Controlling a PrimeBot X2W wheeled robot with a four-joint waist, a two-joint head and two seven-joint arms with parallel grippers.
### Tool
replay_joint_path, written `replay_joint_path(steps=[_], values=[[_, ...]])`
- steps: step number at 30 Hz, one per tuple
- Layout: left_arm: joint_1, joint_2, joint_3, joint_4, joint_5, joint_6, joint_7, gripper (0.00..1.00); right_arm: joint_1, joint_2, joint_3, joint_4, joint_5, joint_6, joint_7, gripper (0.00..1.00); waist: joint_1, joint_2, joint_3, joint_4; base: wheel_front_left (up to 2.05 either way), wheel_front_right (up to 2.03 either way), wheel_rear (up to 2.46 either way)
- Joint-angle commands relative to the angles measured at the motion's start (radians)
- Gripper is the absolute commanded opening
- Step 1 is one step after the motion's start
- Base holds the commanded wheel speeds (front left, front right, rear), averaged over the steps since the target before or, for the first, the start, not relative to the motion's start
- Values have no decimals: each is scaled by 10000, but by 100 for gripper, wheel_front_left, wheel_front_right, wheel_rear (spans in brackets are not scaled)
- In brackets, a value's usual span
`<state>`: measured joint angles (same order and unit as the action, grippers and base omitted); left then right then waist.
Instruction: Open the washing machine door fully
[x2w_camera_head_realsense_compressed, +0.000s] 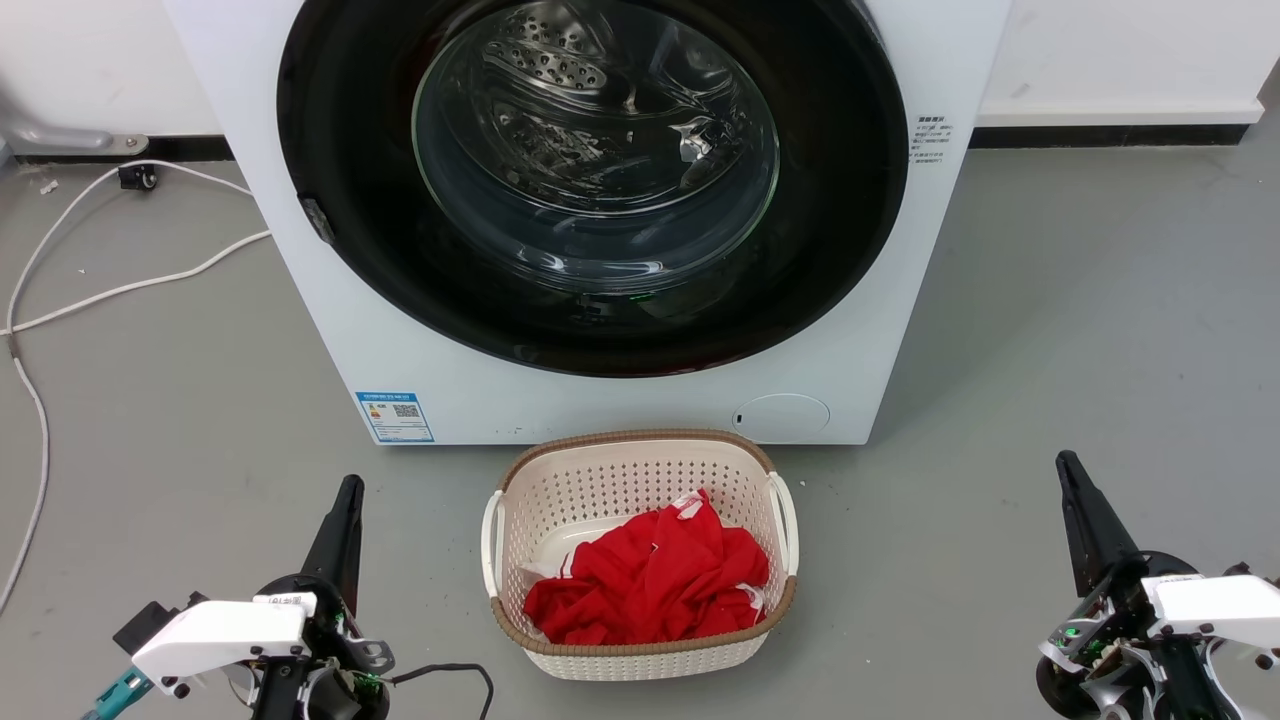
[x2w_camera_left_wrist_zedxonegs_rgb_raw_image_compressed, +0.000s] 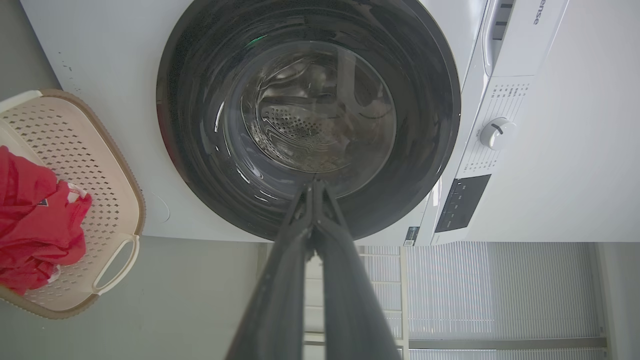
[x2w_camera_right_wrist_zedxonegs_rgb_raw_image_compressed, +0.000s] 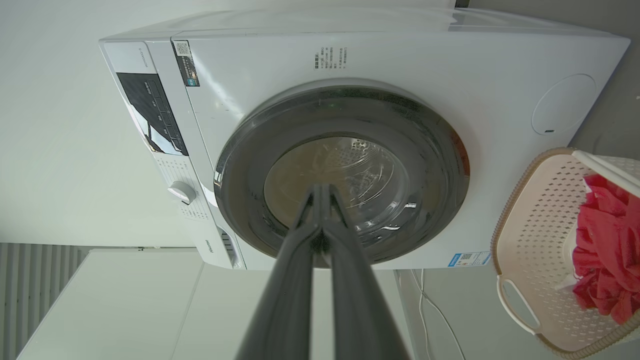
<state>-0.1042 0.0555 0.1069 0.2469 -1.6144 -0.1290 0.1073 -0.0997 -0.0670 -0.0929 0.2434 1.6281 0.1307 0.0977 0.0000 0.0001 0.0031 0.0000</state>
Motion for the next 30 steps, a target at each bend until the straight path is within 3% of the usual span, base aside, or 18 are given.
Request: replay_joint_path(steps=[1, 17, 18, 30], values=[[-73, -12, 33, 5, 35, -32, 40, 0, -130, 22, -31, 17, -55, 0, 25, 0, 0, -1, 0, 0, 0, 0, 0], [-74, -20, 49, 6, 46, -33, 36, 0, -136, 51, -69, 18, -92, 0, 71, 0, 0, -1, 0, 0, 0, 0, 0], [-1, -13, 13, 0, 12, 0, 31, 100, -2, 33, -50, 4, -29, 0, 17, 100, 0, -1, 0, 0, 0, 0, 0], [15, -38, -366, -88, 343, 6, -463, 100, 220, 69, 74, -173, -286, 0, -474, 100, 1, -1, 20, -2, 0, 0, 0]])
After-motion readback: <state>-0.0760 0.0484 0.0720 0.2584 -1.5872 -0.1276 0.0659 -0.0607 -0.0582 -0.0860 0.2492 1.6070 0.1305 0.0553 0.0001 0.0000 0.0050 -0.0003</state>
